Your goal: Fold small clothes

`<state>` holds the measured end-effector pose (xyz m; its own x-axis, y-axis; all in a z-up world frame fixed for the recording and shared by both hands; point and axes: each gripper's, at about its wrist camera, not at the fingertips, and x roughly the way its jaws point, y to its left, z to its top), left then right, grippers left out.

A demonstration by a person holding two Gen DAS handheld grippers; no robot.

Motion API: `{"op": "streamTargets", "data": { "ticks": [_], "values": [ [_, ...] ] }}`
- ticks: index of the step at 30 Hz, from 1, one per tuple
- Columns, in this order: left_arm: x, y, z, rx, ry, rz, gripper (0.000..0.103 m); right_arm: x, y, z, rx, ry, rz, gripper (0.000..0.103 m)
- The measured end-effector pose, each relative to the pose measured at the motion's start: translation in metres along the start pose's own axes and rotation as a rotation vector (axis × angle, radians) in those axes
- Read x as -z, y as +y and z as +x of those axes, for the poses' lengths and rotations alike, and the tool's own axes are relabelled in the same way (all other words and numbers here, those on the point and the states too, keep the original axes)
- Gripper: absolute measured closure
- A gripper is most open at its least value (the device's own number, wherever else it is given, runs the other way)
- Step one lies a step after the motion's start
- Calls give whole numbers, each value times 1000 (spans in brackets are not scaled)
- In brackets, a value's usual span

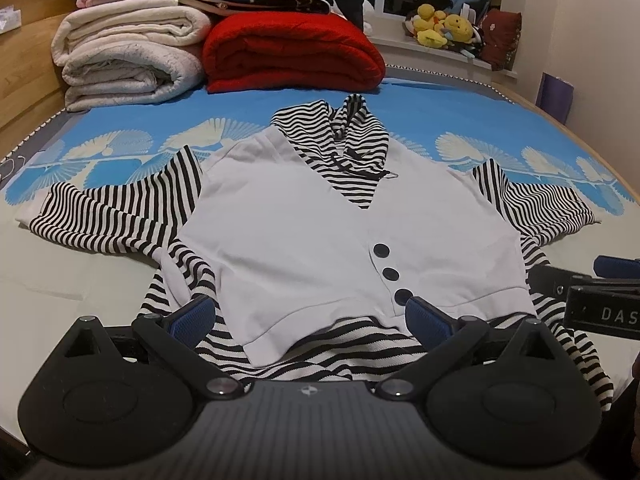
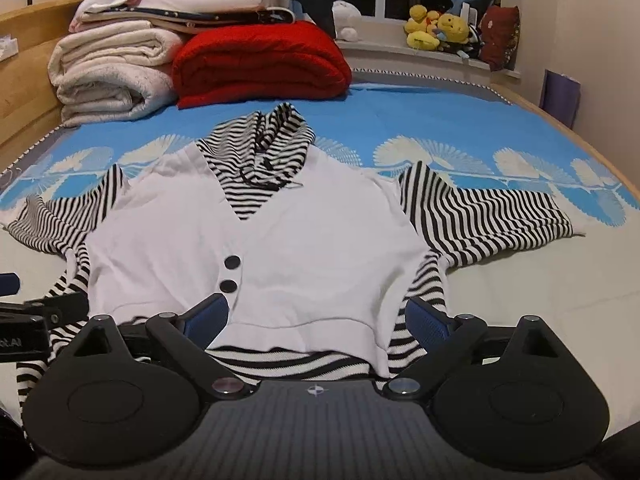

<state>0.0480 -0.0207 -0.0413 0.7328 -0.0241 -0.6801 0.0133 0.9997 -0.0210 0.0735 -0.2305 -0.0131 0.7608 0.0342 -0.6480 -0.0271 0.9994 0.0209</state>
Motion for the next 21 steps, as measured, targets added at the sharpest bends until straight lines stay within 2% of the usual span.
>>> {"op": "streamTargets", "data": {
  "ticks": [7, 15, 19, 21],
  "values": [
    [0, 1, 0, 2, 3, -4, 1, -1, 11, -11, -32, -98, -38, 7],
    [1, -2, 0, -2, -7, 8, 6, 1, 12, -9, -68, -52, -30, 8],
    [1, -4, 0, 5, -12, 17, 11, 1, 12, -7, -54, -38, -37, 15],
    [0, -4, 0, 11, -11, 19, 11, 2, 12, -6, -53, -28, -40, 16]
  ]
}}
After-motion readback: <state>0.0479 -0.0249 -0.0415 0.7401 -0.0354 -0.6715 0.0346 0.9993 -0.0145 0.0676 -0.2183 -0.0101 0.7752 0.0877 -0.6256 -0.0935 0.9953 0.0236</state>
